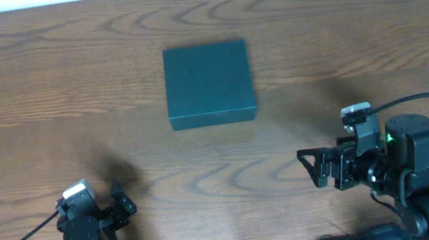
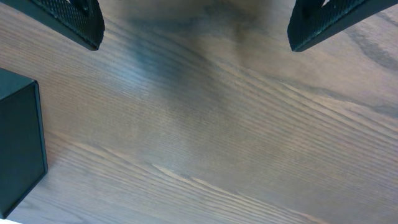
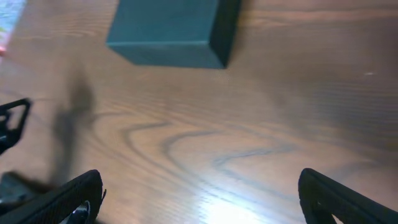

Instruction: Pack container

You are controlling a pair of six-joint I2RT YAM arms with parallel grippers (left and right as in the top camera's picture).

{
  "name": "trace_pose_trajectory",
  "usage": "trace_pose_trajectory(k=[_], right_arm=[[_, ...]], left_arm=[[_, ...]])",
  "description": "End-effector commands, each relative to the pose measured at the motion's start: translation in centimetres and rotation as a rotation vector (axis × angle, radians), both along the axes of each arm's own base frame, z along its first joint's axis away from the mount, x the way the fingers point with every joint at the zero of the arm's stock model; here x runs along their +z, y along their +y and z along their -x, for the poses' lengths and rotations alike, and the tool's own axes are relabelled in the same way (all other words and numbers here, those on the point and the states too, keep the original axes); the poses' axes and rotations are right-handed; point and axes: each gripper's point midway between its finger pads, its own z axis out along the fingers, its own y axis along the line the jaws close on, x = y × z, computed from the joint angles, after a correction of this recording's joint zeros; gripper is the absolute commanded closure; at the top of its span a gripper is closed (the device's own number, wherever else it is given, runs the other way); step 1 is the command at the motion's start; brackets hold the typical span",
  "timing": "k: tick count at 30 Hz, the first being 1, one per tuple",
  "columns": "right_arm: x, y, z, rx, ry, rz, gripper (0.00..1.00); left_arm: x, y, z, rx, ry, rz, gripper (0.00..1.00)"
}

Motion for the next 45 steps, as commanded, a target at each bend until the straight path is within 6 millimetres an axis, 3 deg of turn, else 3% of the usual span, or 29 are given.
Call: trace_pose_trajectory(k=[1, 9, 16, 23, 45], right_arm=[[-1.2, -1.8, -0.2, -0.064, -0.055, 0.106, 0.01], [-6.8, -1.0, 0.1, -0.031, -0.249, 0.107, 0.01], [-9.6, 0.0, 0.9, 0.028, -0.333, 0.086, 0.01], [-9.1, 0.3, 1.1, 0.085, -0.415, 0.137, 0.01], [-9.1, 0.7, 1.3, 0.106, -0.416, 0.133, 0.01]], left_arm=[[-0.3, 0.5, 0.1, 0.020, 0.004, -0.014, 0.05], [-0.3, 0.5, 0.1, 0.020, 0.003, -0.014, 0.05], [-0.3, 0.5, 0.1, 0.020, 0.004, -0.014, 0.05], [-0.3, 0.5, 0.1, 0.020, 0.003, -0.014, 0.05], [-0.3, 0.5, 0.1, 0.020, 0.003, -0.014, 0.05]])
